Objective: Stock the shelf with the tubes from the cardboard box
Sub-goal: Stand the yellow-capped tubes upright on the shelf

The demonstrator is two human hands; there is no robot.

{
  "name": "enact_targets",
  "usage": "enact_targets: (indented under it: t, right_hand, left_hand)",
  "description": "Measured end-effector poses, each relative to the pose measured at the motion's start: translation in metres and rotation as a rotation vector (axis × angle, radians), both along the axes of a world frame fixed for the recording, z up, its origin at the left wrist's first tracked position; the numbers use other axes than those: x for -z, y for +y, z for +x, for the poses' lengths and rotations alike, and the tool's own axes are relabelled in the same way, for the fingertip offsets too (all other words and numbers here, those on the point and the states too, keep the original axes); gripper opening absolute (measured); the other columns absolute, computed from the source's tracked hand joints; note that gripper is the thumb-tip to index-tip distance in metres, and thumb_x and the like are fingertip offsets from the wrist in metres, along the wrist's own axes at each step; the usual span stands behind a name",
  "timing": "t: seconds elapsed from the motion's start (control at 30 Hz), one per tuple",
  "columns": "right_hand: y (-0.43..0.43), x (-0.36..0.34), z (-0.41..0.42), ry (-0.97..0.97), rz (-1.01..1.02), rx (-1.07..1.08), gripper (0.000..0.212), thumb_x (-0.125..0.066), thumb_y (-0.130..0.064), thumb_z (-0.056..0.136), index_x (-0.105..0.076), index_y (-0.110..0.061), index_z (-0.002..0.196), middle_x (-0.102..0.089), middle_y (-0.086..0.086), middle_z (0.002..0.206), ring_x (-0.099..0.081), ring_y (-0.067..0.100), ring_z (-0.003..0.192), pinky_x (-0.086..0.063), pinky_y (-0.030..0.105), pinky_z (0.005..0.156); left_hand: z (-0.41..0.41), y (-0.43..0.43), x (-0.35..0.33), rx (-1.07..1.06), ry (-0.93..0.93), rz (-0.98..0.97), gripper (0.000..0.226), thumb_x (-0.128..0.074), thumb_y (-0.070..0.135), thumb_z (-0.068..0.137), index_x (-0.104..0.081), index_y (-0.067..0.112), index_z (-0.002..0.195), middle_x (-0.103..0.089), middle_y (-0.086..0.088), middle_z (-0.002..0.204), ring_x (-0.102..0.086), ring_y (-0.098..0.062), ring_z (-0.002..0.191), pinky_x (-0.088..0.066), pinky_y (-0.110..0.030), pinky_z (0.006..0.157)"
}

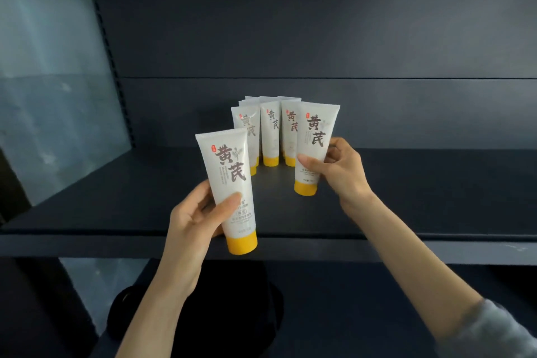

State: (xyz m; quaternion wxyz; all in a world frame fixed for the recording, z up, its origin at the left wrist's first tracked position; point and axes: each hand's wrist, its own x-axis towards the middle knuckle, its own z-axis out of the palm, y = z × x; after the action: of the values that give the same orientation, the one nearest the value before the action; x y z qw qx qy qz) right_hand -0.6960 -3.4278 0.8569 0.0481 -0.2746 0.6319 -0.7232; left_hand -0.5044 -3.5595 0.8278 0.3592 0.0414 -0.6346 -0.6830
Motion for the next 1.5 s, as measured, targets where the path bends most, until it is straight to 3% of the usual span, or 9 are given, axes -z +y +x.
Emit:
enact_targets:
  t: [0.13, 0.33, 0.5, 0.93, 1.0, 1.13, 1.27, 1.33, 1.5]
  right_hand:
    - [-0.038, -0.002, -0.025, 0.005, 0.073, 0.043, 0.041, -0.080, -0.013, 0.073, -0.053, -0.017, 0.103, -0.066, -0.004, 0.100, -0.064, 0.004, 0.087, -0.050, 0.015, 0.061]
    - [-0.084, 0.003, -0.053, 0.014, 0.184, 0.127, 0.051, -0.081, -0.015, 0.072, -0.050, -0.017, 0.112, -0.061, -0.002, 0.104, -0.062, 0.017, 0.100, -0.055, 0.039, 0.085]
    - [-0.102, 0.010, -0.063, 0.031, 0.223, 0.144, 0.051, -0.079, -0.016, 0.075, -0.048, -0.017, 0.115, -0.058, -0.003, 0.108, -0.059, 0.019, 0.107, -0.053, 0.044, 0.090]
    - [-0.111, 0.014, -0.065, 0.106, 0.271, 0.089, 0.046, -0.076, -0.019, 0.078, -0.041, -0.022, 0.107, -0.057, -0.001, 0.113, -0.056, 0.018, 0.112, -0.051, 0.035, 0.089]
    - [-0.103, 0.012, -0.065, 0.102, 0.299, 0.054, 0.046, -0.075, -0.022, 0.079, -0.041, -0.020, 0.110, -0.053, -0.004, 0.108, -0.055, 0.016, 0.110, -0.048, 0.028, 0.083]
    - [-0.075, 0.002, -0.063, 0.157, 0.344, 0.099, 0.047, -0.067, -0.020, 0.087, -0.042, -0.013, 0.126, -0.050, 0.002, 0.122, -0.053, 0.017, 0.110, -0.050, 0.030, 0.086]
    - [-0.041, -0.010, -0.043, 0.267, 0.289, 0.062, 0.017, -0.059, -0.020, 0.092, -0.053, -0.017, 0.108, -0.058, -0.004, 0.100, -0.058, 0.007, 0.081, -0.050, 0.021, 0.064]
    - [-0.024, -0.012, -0.029, 0.296, 0.248, -0.048, 0.010, -0.058, -0.025, 0.093, -0.057, -0.021, 0.101, -0.060, -0.008, 0.098, -0.061, 0.009, 0.084, -0.054, 0.020, 0.066]
    - [0.009, -0.007, 0.001, 0.270, 0.230, -0.367, 0.049, -0.067, -0.047, 0.075, -0.050, -0.036, 0.119, -0.059, -0.015, 0.116, -0.060, 0.000, 0.106, -0.051, 0.018, 0.085]
  left_hand:
    - [-0.007, -0.013, -0.006, -0.026, 0.016, 0.008, 0.040, -0.071, 0.035, 0.067, -0.070, 0.027, 0.107, -0.072, 0.000, 0.106, -0.069, -0.015, 0.097, -0.055, -0.022, 0.069]
    - [-0.019, -0.019, -0.011, -0.061, 0.037, 0.018, 0.039, -0.071, 0.035, 0.065, -0.072, 0.031, 0.104, -0.073, 0.003, 0.105, -0.069, -0.013, 0.097, -0.055, -0.021, 0.067]
    - [-0.021, -0.024, -0.012, -0.091, 0.036, 0.002, 0.037, -0.072, 0.036, 0.065, -0.072, 0.035, 0.101, -0.072, 0.003, 0.105, -0.069, -0.012, 0.097, -0.055, -0.022, 0.067]
    - [-0.028, -0.022, -0.008, -0.129, 0.028, 0.021, 0.037, -0.072, 0.038, 0.063, -0.072, 0.036, 0.100, -0.072, 0.006, 0.107, -0.068, -0.011, 0.099, -0.056, -0.022, 0.068]
    - [-0.029, -0.021, -0.010, -0.132, 0.026, 0.016, 0.039, -0.072, 0.037, 0.064, -0.071, 0.032, 0.103, -0.072, 0.005, 0.107, -0.068, -0.011, 0.099, -0.056, -0.022, 0.068]
    - [-0.030, -0.019, -0.015, -0.143, 0.038, 0.011, 0.037, -0.070, 0.033, 0.067, -0.070, 0.030, 0.105, -0.072, 0.006, 0.106, -0.068, -0.010, 0.099, -0.055, -0.020, 0.068]
    - [-0.038, -0.015, -0.018, -0.133, 0.012, -0.022, 0.032, -0.070, 0.032, 0.070, -0.071, 0.032, 0.103, -0.072, 0.008, 0.107, -0.066, -0.007, 0.101, -0.055, -0.023, 0.074]
    - [-0.043, -0.011, -0.020, -0.111, -0.010, -0.041, 0.032, -0.071, 0.033, 0.071, -0.071, 0.033, 0.102, -0.071, 0.009, 0.108, -0.066, -0.006, 0.103, -0.052, -0.026, 0.082]
    - [-0.057, 0.003, -0.026, -0.009, -0.003, -0.048, 0.034, -0.072, 0.028, 0.073, -0.069, 0.027, 0.107, -0.071, 0.006, 0.109, -0.065, -0.007, 0.104, -0.050, -0.013, 0.077]
